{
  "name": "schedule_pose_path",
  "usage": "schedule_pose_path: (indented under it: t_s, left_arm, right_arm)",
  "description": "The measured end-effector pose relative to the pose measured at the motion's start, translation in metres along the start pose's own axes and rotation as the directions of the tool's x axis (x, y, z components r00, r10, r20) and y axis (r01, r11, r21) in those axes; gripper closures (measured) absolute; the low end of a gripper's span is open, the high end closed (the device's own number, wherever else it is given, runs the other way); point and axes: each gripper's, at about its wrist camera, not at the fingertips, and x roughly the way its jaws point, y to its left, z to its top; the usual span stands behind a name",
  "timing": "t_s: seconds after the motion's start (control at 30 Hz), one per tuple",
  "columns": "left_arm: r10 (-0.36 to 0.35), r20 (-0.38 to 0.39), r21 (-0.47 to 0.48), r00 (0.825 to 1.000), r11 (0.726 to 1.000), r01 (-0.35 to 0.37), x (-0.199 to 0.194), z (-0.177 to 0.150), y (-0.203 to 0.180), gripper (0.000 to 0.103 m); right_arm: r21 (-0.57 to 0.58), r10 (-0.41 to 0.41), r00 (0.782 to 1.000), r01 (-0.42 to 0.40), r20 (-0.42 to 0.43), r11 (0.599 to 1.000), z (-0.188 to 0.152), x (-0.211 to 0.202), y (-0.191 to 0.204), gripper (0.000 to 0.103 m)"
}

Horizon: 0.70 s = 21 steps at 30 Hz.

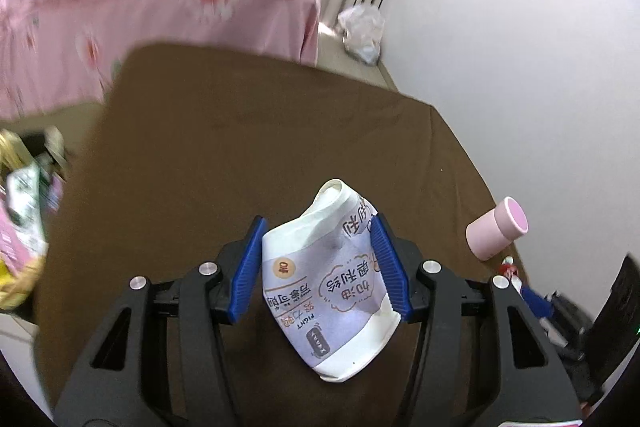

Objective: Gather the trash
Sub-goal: 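Grasp the white paper cup with the left gripper while the right gripper grasps the red wrapper, then carry the white cup into the yellow bag while the right gripper carries the red wrapper there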

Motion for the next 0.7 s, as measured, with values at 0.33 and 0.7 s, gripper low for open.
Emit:
schedule_pose_path:
  t_s: [0.33,0.7]
  left_arm:
    - [0.035,0.139,0.106,0.99,0.993,-0.05,-0.066,-0.007,-0.013,0.052]
    - [0.115,0.274,0.039,0.955,0.991,-0.131,-0.129,-0.013,0.032,0.052]
  right_arm:
    - [-0.072,0.023,0.999,-0.02,0.039,0.997,0.018,-0.013,0.032,0.07]
    - [-0.24,0.103,0.99,-0.079,0.091,0.968,0.059,-0.026,0.111,0.07]
